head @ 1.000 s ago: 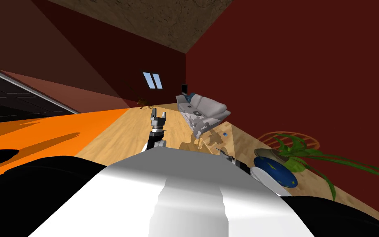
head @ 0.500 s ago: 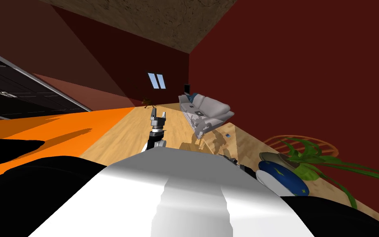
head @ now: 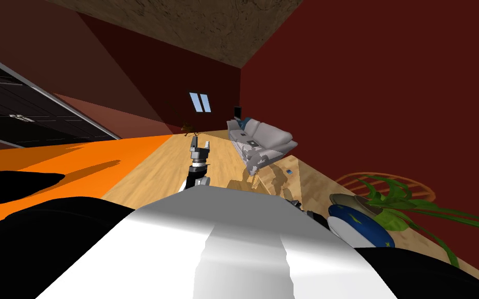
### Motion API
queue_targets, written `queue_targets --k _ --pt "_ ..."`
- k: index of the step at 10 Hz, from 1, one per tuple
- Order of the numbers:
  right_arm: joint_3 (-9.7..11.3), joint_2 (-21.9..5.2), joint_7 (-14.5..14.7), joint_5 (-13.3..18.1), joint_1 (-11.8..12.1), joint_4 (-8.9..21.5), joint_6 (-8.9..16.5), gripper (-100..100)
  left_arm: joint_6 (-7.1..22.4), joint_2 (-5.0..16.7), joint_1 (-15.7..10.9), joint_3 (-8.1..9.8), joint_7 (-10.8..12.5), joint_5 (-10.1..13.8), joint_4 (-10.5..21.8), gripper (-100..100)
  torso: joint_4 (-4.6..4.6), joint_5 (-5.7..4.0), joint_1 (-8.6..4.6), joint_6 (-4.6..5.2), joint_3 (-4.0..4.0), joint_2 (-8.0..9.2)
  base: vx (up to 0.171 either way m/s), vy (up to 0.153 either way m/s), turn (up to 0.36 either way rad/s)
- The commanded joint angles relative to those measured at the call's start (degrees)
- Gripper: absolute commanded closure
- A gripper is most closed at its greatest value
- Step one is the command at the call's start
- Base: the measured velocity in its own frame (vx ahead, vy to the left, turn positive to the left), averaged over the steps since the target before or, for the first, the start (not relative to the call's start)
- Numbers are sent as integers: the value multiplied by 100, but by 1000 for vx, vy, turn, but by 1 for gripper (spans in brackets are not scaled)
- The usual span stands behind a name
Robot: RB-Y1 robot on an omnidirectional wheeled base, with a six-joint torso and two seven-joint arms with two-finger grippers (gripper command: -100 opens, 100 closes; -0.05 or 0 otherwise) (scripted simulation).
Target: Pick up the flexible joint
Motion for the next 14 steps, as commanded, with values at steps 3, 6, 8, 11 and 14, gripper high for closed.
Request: queue_targets --k 3,6,8,11,14 --pt "-5 -6 4 -2 -2 6 -7 -100 0 0 0 0 0 0 0 0 0 0 3 -1 1 2 -3 3 10" --pt "-5 -6 4 -2 -2 6 -7 -100 0 0 0 0 0 0 0 0 0 0 0 0 0 -1 0 0 1" --pt "-22 -219 -58 231 88 274 -48 -100 0 0 0 0 0 0 0 0 0 2 6 -1 1 2 -12 22 85" --pt "-29 -297 -81 317 121 372 -63 -100 0 0 0 0 0 0 0 0 0 2 5 -1 -1 -3 11 11 41" --pt "-33 -347 -95 371 141 435 -72 -100 0 0 0 0 0 0 0 0 0 1 4 -1 1 1 -2 4 17"
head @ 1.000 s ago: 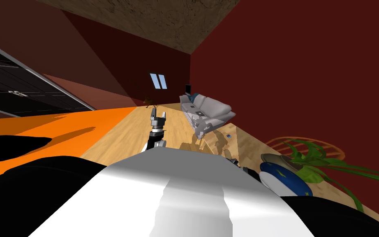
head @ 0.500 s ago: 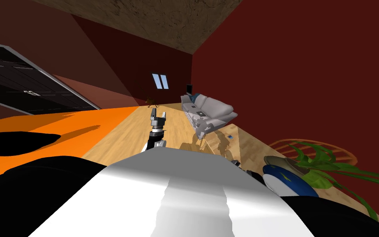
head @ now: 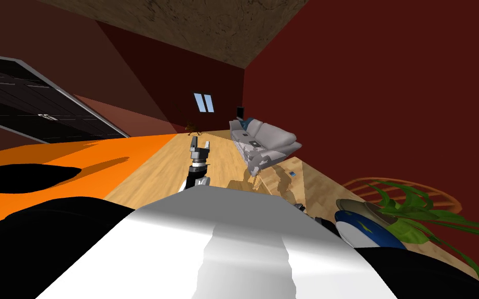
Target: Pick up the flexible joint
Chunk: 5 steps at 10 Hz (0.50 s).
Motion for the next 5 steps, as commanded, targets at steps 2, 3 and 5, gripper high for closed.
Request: queue_targets --k 2,3,5 --pt "-1 -13 -7 14 5 15 -2 -100 0 0 0 0 0 0 0 0 0 -1 -2 0 -1 -1 -2 1 5" --pt "-1 -13 -7 14 5 15 -2 -100 0 0 0 0 0 0 0 0 0 0 2 -2 1 2 12 -10 -38" --pt "-1 -13 -7 14 5 15 -2 -100 0 0 0 0 0 0 0 0 0 -1 -1 -1 -1 -1 -2 2 7"
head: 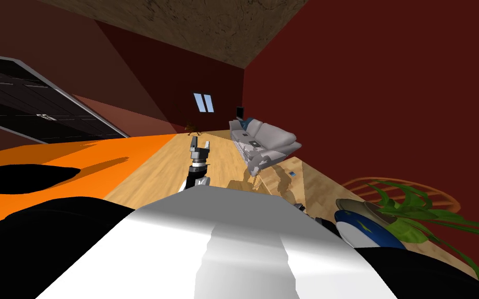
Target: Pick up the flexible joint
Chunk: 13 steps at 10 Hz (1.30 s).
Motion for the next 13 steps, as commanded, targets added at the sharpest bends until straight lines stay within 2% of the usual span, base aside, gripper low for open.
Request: queue_targets --k 1,4,5,7,13 --pt "0 0 0 0 0 0 0 -100 0 0 0 0 0 0 0 0 0 0 0 0 0 0 0 0 0" --pt "0 0 0 0 0 0 0 -100 0 0 0 0 0 0 0 0 0 0 2 -1 1 2 -4 3 12" --pt "-10 -112 -36 127 45 144 -24 -100 0 0 0 0 0 0 0 0 0 0 -1 1 0 0 -10 9 34" --pt "-14 -158 -52 179 63 205 -33 -100 0 0 0 0 0 0 0 0 1 1 3 -1 3 4 -11 12 46" --pt "-18 -200 -66 225 79 260 -41 -100 0 0 0 0 0 0 0 0 0 0 2 -1 -1 -1 6 5 19"
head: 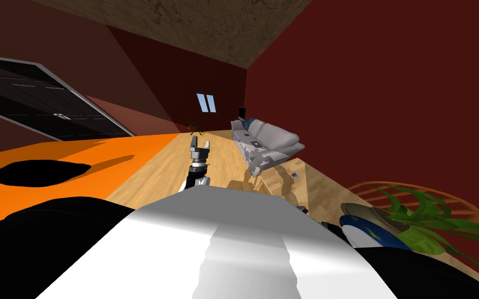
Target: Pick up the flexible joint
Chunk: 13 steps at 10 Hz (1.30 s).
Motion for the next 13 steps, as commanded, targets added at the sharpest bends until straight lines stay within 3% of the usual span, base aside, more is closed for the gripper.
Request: queue_targets --k 1,10,13 --pt "-1 -14 -6 16 7 16 -2 -100 0 0 0 0 0 0 0 0 0 0 0 0 0 0 5 -5 -17" --pt "-1 -14 -6 16 7 16 -2 -100 0 0 0 0 0 0 0 0 0 -1 -3 1 -1 -1 2 -1 -3" --pt "378 -280 95 -318 238 197 -103 -100 0 0 0 -1 0 0 0 0 -2 4 19 -4 -4 -8 13 58 206"
